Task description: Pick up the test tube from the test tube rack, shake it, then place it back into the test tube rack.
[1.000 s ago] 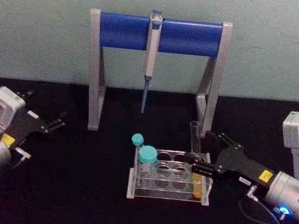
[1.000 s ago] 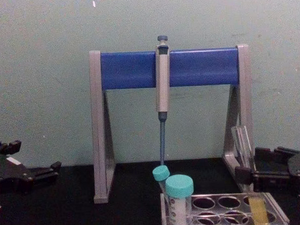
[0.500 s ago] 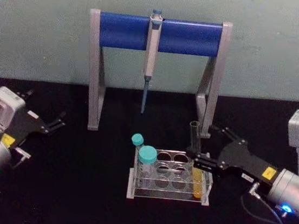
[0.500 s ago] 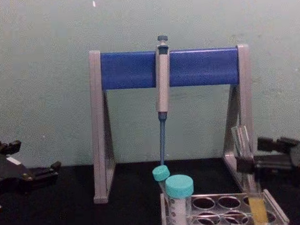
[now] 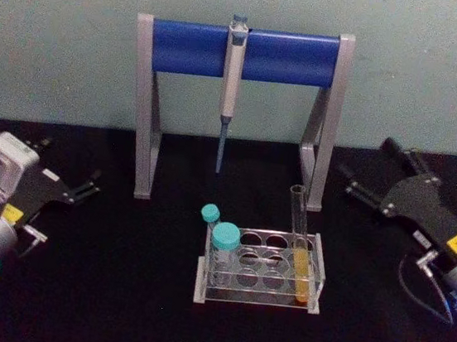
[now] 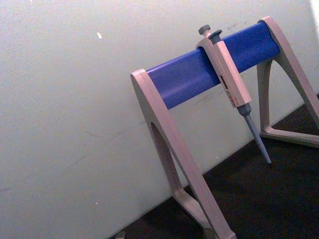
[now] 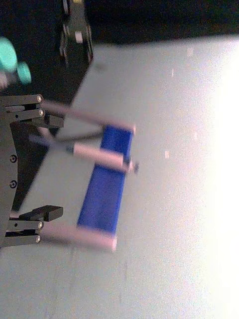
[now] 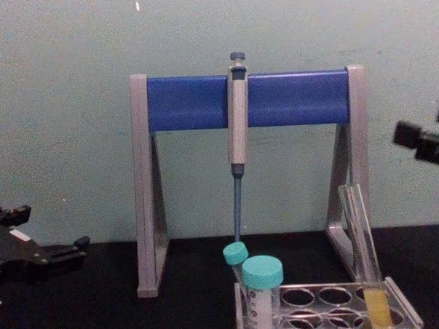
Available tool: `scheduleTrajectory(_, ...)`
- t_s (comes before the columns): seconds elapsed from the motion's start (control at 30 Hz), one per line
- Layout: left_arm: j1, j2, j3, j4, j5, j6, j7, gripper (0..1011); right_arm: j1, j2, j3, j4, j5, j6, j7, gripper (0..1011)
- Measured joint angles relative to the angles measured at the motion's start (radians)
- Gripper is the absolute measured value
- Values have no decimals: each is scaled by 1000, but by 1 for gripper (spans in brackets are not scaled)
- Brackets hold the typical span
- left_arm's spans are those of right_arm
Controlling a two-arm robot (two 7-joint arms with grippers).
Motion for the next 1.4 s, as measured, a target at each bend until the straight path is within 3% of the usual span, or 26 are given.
scheduleTrajectory(0.1, 0, 0, 0, 0, 0, 0, 0, 1001, -21, -21, 31, -15, -45, 8, -94, 1000)
scheduleTrajectory(0.2, 0, 0, 0, 0, 0, 0, 0, 1001, -28, -46, 44, -15, -105, 69, -203, 1000)
scheduleTrajectory(0.23, 0, 0, 0, 0, 0, 0, 0, 1001, -28, -46, 44, -15, -105, 69, -203, 1000)
scheduleTrajectory(0.4, 0, 0, 0, 0, 0, 0, 0, 1001, -20, -83, 46, 15, -173, 185, -315, 1000)
scheduleTrajectory(0.47, 0, 0, 0, 0, 0, 0, 0, 1001, -17, -88, 45, 21, -181, 201, -327, 1000)
scheduleTrajectory(0.57, 0, 0, 0, 0, 0, 0, 0, 1001, -7, -106, 43, 44, -205, 271, -364, 1000)
scheduleTrajectory(0.8, 0, 0, 0, 0, 0, 0, 0, 1001, 5, -128, 48, 76, -211, 343, -367, 1000)
scheduleTrajectory(1.4, 0, 0, 0, 0, 0, 0, 0, 1001, 7, -134, 51, 83, -212, 353, -360, 1000)
